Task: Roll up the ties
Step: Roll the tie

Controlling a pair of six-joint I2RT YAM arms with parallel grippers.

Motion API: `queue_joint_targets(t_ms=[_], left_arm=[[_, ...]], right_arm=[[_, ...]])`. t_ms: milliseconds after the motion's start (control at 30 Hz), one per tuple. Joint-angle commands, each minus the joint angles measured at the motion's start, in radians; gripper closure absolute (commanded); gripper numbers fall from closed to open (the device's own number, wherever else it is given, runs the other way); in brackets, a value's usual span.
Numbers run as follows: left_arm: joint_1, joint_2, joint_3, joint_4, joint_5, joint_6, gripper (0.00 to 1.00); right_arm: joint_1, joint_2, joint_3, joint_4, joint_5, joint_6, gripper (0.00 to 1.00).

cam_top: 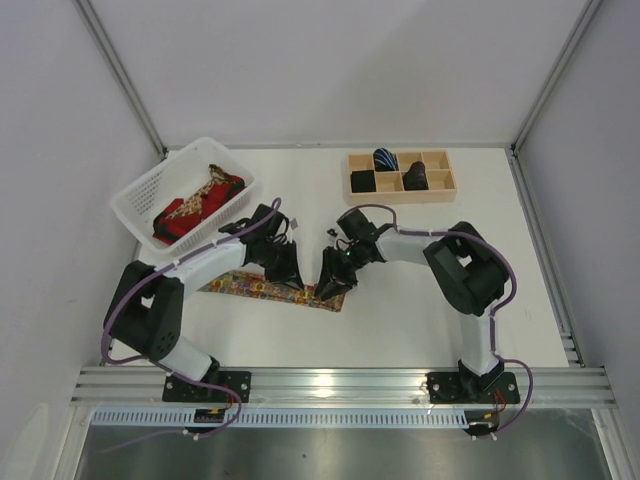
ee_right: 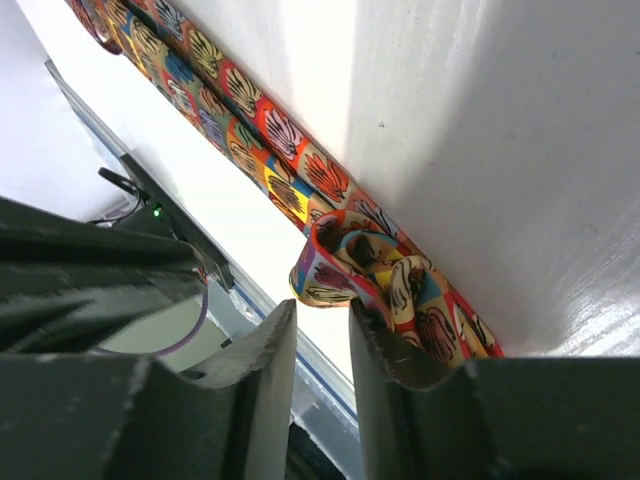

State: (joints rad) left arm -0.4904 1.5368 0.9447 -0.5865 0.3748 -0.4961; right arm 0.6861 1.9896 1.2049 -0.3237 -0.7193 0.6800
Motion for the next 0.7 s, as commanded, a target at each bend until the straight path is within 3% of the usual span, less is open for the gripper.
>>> queue_joint_targets(t_ms=[0, 100, 300, 667], left_arm=[[0.023, 0.006, 0.042, 0.001, 0.053, 0.007, 0.83], [0.024, 0.032, 0.057, 0.019, 0.087, -0.005, 0.84], [0.021, 0.078, 0.075, 0.074, 0.154, -0.033, 0.84], [-0.033, 0.197, 0.115, 0.152, 0.214, -0.073, 0.85]], right_arm=[[0.003, -0.012, -0.030, 0.083, -0.042, -0.002, 0.68], [0.000, -0.008, -0.056, 0.110, -0.057, -0.004, 0.74], [-0.014, -0.006, -0.106, 0.138, -0.055, -0.010, 1.00], [-0.028, -0.021, -0.126, 0.135, -0.045, -0.017, 1.00]])
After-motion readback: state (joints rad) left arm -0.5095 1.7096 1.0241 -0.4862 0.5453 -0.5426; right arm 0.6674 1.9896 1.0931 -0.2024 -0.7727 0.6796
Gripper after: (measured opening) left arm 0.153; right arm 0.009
